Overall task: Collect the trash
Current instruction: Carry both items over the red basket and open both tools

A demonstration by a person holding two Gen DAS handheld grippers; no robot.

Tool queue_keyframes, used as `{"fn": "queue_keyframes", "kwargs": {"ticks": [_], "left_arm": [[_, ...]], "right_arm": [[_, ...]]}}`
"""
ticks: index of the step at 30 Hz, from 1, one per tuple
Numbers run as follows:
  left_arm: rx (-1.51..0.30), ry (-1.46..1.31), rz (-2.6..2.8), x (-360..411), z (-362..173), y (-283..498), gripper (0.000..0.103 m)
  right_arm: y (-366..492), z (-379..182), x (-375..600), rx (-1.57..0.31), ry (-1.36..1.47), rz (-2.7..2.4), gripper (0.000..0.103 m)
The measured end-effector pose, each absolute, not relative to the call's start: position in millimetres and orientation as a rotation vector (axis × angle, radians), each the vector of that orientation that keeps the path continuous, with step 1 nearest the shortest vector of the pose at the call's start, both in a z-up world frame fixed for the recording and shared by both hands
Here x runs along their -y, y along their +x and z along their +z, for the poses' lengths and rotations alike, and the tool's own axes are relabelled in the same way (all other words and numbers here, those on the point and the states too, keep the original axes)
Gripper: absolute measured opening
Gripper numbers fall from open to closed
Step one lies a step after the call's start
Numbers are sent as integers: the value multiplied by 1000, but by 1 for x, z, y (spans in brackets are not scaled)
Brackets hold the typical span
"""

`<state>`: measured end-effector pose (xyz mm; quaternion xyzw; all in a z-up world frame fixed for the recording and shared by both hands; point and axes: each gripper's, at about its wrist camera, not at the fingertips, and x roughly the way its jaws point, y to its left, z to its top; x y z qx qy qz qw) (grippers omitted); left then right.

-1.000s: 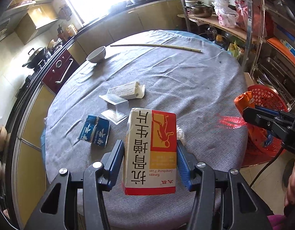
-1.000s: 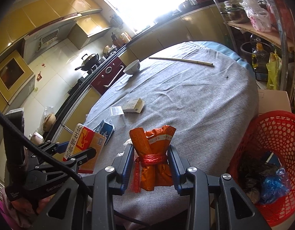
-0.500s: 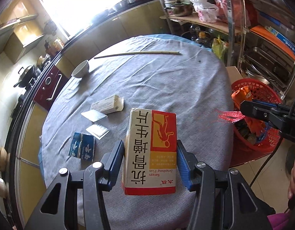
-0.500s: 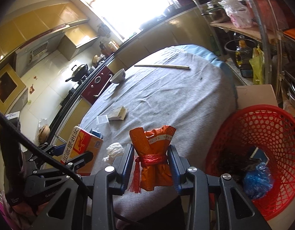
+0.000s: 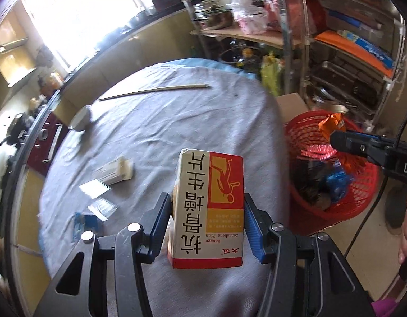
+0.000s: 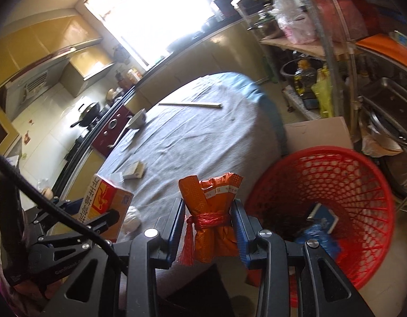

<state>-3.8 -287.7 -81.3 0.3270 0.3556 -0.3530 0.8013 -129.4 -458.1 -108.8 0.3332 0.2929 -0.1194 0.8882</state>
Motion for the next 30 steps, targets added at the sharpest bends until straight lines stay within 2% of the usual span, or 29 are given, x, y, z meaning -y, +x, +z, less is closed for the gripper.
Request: {"fn": "queue_keyframes", "kwargs": {"ticks": [20,21,23,30], "left_arm": [[-924,605,-1086,400,-113,-21,58],[-932,600,-1085,402,-114,-19,58],[-940,586,-1079,400,-109,-14,58],[-858,556,-973,350,-81,10,62]], "right_arm": [[-207,-133,521,-653,790,-544,39],[-208,-136,523,-655,808,-552,49],[-212,-137,526,-636,844,-552,58],[-209,-121,519,-583,794,-531,58]]}}
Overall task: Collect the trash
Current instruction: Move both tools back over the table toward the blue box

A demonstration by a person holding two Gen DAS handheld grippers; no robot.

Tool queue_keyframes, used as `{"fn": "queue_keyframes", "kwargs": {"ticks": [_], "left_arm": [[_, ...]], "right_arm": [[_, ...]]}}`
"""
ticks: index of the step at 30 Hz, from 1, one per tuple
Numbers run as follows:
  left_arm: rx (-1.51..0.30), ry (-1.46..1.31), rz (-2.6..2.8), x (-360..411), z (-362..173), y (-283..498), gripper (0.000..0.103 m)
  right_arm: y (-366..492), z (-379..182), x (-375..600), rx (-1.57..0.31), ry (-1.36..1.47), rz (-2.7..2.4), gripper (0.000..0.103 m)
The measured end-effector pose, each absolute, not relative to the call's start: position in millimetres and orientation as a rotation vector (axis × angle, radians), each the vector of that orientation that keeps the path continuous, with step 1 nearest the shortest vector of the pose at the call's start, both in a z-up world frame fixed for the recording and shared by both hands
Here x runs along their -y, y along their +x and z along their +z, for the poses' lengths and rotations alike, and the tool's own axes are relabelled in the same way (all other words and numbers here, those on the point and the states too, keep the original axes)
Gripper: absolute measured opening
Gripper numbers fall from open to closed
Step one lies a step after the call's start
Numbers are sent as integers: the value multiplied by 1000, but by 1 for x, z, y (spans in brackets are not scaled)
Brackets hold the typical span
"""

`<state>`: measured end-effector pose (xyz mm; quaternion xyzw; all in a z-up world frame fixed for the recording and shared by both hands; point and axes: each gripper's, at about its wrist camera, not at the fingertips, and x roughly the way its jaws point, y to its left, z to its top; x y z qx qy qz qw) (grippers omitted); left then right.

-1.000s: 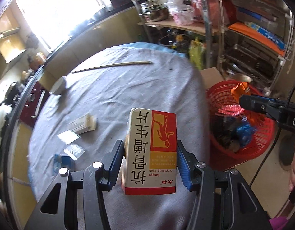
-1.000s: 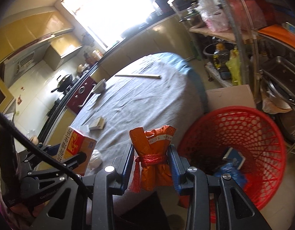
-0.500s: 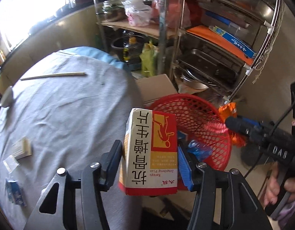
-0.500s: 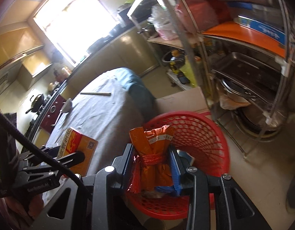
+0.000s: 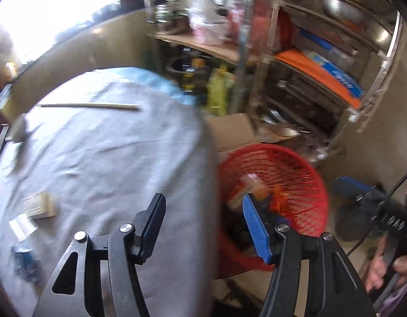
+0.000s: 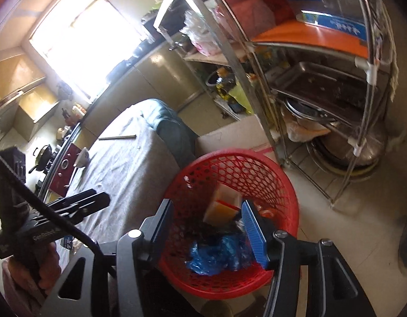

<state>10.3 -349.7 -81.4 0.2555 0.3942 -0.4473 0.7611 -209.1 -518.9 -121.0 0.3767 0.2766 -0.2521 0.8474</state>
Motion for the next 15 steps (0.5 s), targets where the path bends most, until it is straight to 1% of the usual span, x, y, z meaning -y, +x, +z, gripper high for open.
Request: {"fn": "queue_keyframes", "kwargs": {"ticks": [7,15], "left_arm": [[-893,524,-793,269,-81,39,62],[-950,345,-529,121,-85,85,62]], "right_arm": [[-177,-111,492,-599,723,-442,58],[-126,-107,449,-656,671,-299,58]]}}
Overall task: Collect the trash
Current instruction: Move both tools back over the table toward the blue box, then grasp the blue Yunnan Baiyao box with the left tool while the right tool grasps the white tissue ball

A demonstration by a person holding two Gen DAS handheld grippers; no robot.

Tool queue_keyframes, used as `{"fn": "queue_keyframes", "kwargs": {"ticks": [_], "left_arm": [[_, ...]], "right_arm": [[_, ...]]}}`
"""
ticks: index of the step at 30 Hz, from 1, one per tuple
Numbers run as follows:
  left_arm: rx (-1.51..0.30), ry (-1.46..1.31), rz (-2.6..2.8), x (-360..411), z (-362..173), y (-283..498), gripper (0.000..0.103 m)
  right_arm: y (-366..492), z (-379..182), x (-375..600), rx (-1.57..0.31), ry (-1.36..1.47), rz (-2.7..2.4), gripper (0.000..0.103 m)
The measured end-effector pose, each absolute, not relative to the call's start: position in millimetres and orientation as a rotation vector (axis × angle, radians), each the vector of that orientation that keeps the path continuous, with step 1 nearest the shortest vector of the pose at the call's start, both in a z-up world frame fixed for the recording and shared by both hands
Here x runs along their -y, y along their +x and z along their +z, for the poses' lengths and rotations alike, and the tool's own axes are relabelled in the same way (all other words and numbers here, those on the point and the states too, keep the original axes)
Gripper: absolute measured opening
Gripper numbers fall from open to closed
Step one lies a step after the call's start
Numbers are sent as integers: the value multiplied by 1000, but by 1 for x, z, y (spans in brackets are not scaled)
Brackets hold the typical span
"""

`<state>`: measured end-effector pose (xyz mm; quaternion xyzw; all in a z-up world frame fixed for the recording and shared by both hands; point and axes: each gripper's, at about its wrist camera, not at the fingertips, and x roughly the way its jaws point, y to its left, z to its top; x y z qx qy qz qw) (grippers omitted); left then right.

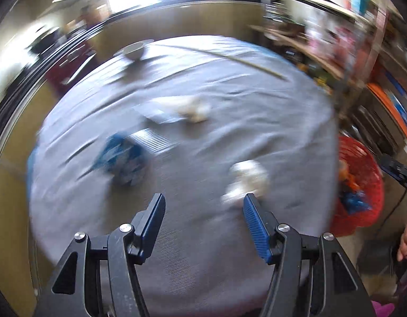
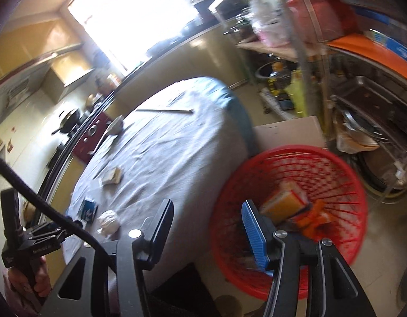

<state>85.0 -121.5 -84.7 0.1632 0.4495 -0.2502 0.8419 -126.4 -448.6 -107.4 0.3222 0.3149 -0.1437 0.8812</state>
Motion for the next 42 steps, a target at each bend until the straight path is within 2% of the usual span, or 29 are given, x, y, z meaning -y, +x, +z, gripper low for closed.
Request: {"fn": "queue_keyframes", "kwargs": {"ticks": [6,10,15,20,28,39,42], "left_arm": [[-949,220,-322,37,-83,130,63],[-931,153,-291,14,-79,148,74],[-924,170,-397,23,-87,167,82],[-955,214,-471,42,-111,200,82],[-943,282,-599,67,-119,237,82],[-994,255,-693,73,-138,251,82],[-1006,242,-707,74,-144,251,82]], "right_arm": [[-74,-102,406,-710,625,-164,58],[-40,-100,376,-748,604,-75,58],[-1,-105,338,-814,548,-6,58],[24,-119,320,-885,536,17,58],[51,-130,314,-956,582,46,58],[76,-141,298,-983,527,48,58],[78,-140,294,-977,495,41,55]]}}
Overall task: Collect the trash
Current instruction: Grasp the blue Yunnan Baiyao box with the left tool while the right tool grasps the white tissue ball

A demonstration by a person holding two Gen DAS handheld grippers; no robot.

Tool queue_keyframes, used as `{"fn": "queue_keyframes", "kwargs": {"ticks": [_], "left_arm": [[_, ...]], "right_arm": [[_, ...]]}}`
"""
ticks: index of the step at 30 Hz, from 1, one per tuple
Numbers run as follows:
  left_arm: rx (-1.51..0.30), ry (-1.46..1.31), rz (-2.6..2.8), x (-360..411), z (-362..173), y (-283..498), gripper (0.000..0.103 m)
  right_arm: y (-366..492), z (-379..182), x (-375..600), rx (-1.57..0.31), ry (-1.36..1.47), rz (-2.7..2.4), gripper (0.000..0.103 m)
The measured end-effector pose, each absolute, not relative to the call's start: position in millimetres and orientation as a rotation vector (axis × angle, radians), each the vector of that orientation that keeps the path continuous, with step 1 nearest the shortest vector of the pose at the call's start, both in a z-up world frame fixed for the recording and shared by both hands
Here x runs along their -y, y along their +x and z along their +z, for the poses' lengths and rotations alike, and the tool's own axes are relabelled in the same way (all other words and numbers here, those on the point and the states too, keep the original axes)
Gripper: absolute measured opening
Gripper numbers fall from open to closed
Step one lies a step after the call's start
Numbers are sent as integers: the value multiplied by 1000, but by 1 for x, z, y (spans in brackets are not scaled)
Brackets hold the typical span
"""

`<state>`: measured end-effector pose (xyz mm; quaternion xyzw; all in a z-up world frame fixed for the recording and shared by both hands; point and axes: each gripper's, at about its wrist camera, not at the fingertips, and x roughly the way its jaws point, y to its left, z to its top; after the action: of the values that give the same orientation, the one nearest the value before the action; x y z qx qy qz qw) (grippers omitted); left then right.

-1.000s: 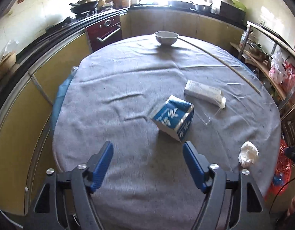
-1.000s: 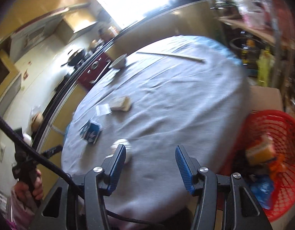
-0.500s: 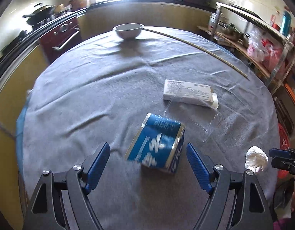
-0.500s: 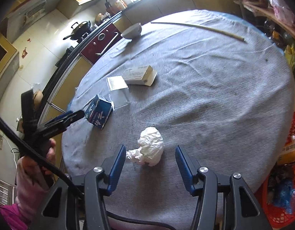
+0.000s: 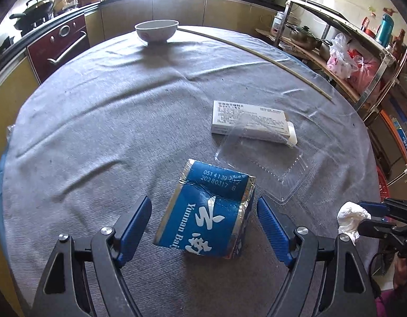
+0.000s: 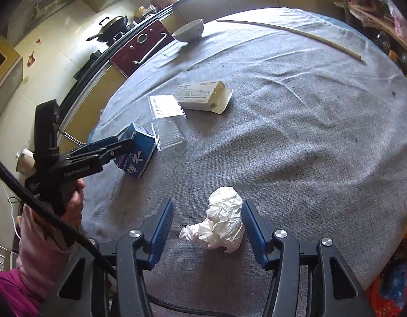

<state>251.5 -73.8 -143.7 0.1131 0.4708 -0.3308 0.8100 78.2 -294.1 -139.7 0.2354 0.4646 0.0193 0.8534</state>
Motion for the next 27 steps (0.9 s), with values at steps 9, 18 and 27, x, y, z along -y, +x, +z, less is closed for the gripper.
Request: {"fn": "queue_keyframes", "kwargs": {"ticks": [9,18,27], "left_arm": [[-1003,178,-679,73,-147,246,66],[-989,149,-580,57,-133,210,58],[-1053,122,-572,34,-131,158,58]], "right_arm": [[77,-144,288,-991,470,25,40],[57,-126,272,-930,452,60,39],[40,-129,265,-933,463,60,40]]}}
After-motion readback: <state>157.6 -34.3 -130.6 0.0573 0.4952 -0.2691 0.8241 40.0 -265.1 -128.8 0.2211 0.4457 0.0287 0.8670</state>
